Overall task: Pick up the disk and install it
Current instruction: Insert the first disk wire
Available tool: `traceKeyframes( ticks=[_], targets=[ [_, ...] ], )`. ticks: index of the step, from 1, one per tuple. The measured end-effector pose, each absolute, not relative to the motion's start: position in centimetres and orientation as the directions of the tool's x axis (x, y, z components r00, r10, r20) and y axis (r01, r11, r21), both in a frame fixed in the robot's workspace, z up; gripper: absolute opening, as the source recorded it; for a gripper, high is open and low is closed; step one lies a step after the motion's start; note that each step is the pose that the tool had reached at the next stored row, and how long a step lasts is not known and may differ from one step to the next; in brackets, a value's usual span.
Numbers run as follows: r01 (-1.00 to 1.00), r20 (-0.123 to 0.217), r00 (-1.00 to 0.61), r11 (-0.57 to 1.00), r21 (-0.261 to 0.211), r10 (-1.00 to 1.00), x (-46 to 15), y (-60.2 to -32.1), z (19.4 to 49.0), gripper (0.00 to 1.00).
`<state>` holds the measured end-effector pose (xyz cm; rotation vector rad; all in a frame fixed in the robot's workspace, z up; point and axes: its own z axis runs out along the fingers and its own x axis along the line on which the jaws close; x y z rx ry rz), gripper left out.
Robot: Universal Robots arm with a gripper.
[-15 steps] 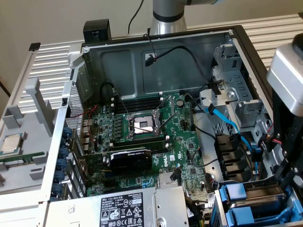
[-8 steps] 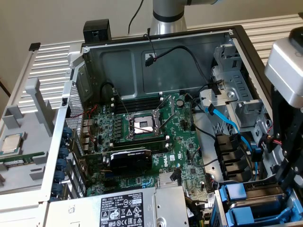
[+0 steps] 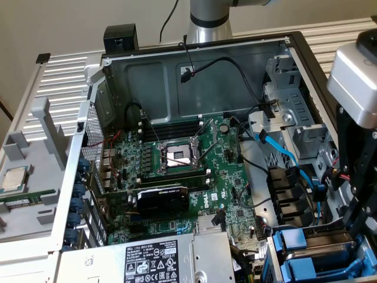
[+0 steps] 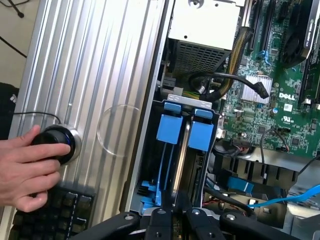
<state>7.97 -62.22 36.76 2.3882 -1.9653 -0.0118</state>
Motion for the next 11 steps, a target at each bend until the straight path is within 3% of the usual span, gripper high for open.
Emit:
traceKeyframes(
  ticks=[11],
  targets=[
    [-0.981,0.043,0.193,-0.191,0.046,-0.980,7.96,-61.77,36.78,0.17]
  ],
)
